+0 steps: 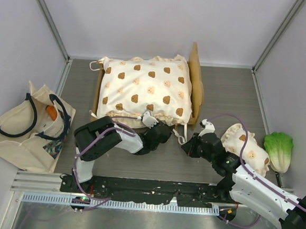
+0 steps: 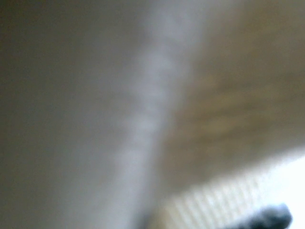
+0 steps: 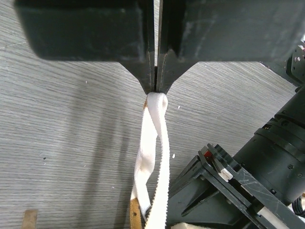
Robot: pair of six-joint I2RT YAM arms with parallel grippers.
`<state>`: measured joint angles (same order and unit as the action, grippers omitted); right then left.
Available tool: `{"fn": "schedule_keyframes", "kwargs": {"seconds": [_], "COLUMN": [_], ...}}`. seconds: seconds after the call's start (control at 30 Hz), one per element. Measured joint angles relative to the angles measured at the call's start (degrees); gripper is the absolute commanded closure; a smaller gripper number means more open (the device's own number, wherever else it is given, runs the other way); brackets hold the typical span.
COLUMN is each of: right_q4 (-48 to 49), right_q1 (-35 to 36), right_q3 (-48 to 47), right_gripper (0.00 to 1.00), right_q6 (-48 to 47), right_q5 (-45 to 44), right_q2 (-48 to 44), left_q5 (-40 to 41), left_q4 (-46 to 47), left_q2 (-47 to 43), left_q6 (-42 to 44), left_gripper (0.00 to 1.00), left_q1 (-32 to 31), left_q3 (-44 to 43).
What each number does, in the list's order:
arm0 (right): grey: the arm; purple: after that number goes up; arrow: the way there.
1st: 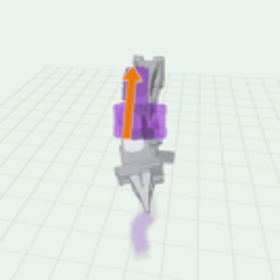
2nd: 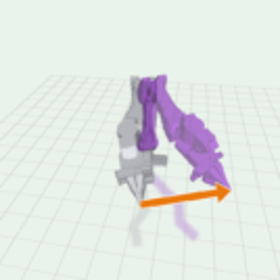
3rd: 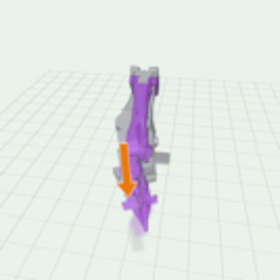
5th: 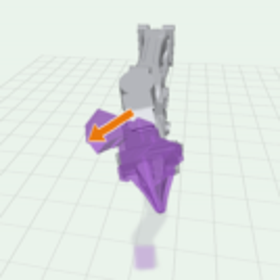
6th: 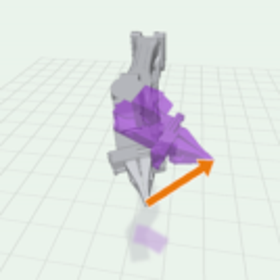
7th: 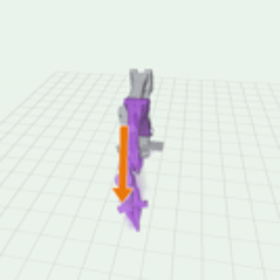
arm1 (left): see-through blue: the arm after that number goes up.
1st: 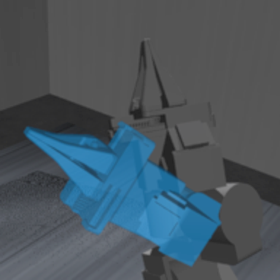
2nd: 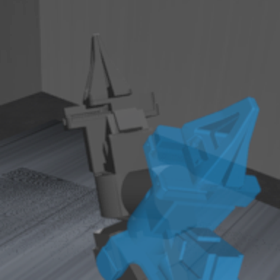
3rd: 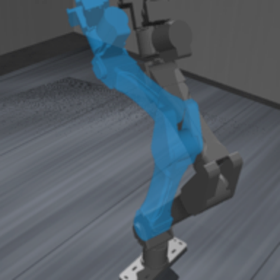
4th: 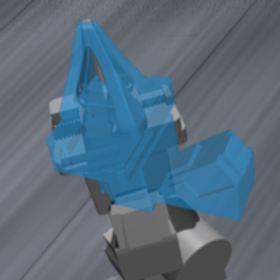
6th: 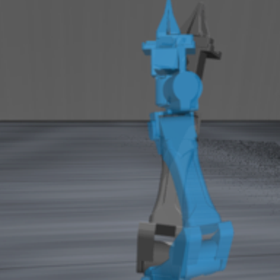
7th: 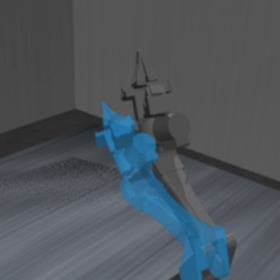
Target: Set up the pet bed
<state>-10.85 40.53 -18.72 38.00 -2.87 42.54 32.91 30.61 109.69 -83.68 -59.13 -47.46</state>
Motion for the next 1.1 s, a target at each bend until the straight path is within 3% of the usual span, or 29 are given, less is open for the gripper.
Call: {"fn": "schedule_keyframes", "kwargs": {"seconds": [0.43, 0.8, 1.1], "right_q4": [-2.7, -4.0, -6.3], "right_q1": [0.0, -2.1, -4.0], "right_q3": [0.0, -3.1, -5.6], "right_gripper": [0.99, 0.99, 0.99], "right_q6": [0.0, -2.6, -5.8], "right_q5": [-4.2, -9.0, -12.3], "right_q2": [-1.7, 3.2, 3.2], "left_q5": [-1.1, -5.3, -3.3], "left_q4": [-0.2, -7.4, -13.9], "left_q2": [-0.4, -5.6, -15.3], "left_q6": [3.8, 11.4, 19.4], "left_gripper": [1.0, 1.0, 1.0], "left_q1": [-0.2, -3.5, -3.9], "left_q3": [1.2, 3.1, 3.9]}}
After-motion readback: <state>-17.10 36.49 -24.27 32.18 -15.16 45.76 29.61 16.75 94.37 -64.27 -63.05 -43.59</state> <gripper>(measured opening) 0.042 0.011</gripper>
